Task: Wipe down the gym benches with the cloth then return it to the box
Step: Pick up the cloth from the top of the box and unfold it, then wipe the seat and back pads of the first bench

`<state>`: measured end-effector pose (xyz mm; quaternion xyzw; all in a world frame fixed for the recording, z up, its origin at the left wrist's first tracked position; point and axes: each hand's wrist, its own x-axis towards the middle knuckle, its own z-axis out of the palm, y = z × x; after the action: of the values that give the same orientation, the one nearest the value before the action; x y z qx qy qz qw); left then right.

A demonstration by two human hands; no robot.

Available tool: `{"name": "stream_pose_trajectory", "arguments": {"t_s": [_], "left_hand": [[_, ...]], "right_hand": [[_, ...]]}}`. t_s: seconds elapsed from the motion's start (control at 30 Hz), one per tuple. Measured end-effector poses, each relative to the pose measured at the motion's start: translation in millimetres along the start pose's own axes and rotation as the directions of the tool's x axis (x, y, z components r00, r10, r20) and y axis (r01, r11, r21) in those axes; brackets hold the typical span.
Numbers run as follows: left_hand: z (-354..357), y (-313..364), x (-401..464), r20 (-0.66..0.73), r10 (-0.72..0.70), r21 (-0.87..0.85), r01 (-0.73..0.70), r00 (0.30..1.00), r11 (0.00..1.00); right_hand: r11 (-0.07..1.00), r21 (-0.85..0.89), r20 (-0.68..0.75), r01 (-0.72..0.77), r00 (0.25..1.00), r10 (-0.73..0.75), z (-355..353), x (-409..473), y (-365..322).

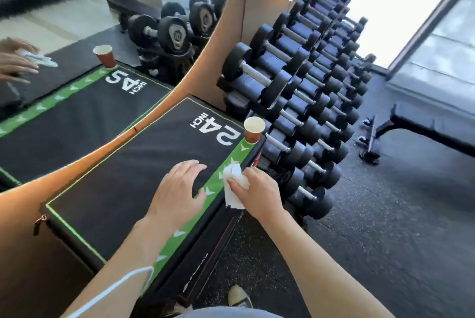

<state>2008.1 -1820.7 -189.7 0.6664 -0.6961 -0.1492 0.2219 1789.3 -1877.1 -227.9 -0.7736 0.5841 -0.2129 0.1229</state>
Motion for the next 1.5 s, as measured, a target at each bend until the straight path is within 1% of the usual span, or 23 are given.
{"name": "stream_pose_trajectory", "arguments": {"t_s": [0.1,0.2,0.33,0.43,0.57,0.7,0.83,0.97,1.1,1.2,1.33,1.5], "left_hand": [[-7.8,1.5,8.9,0.032,0.120,-0.020,-0.119,0.992,0.993],[-9.0,2.1,14.3,0.087,0.240,-0.051,-0.236,0.967,0.970],[-0.9,16.0,24.9,0.142,0.416,-0.101,-0.405,0.898,0.909],[8.7,34.2,22.3,0.164,0.498,-0.128,-0.482,0.852,0.867],[16.4,55.5,7.7,0.195,0.585,-0.161,-0.562,0.787,0.811],[18.3,80.3,-7.6,0.225,0.619,-0.165,-0.597,0.752,0.785],[17.4,103.6,-24.4,0.212,0.656,-0.160,-0.636,0.725,0.755],[22.6,131.7,-46.0,0.199,0.665,-0.148,-0.649,0.720,0.746],[37.3,170.6,-86.2,0.201,0.672,-0.144,-0.657,0.713,0.740],[54.6,208.3,-128.3,0.205,0.684,-0.164,-0.664,0.700,0.729],[83.9,264.9,-184.9,0.239,0.709,-0.192,-0.684,0.664,0.704],[119.6,334.9,-242.1,0.273,0.758,-0.215,-0.730,0.593,0.649]], "right_hand": [[0.992,-0.019,-0.101,-0.123,0.988,0.120,-16.5,-16.2,1.9],[0.972,-0.013,-0.190,-0.234,0.955,0.227,-31.0,-38.2,0.9],[0.937,-0.021,-0.301,-0.349,0.896,0.327,-48.9,-74.4,1.6],[0.897,-0.024,-0.339,-0.442,0.847,0.408,-59.7,-104.0,6.7],[0.868,0.004,-0.422,-0.496,0.786,0.451,-73.5,-142.7,10.8],[0.843,0.018,-0.439,-0.538,0.753,0.490,-88.0,-177.9,15.5],[0.831,0.029,-0.470,-0.555,0.727,0.501,-103.0,-208.3,22.2],[0.830,0.037,-0.473,-0.557,0.721,0.505,-120.9,-242.3,33.5],[0.828,0.033,-0.476,-0.560,0.719,0.506,-142.2,-292.0,53.3],[0.819,0.042,-0.485,-0.573,0.705,0.518,-162.8,-342.5,74.1],[0.790,0.068,-0.514,-0.610,0.657,0.552,-189.1,-420.7,103.2],[0.743,0.101,-0.547,-0.662,0.587,0.597,-216.7,-509.7,132.3]]}}
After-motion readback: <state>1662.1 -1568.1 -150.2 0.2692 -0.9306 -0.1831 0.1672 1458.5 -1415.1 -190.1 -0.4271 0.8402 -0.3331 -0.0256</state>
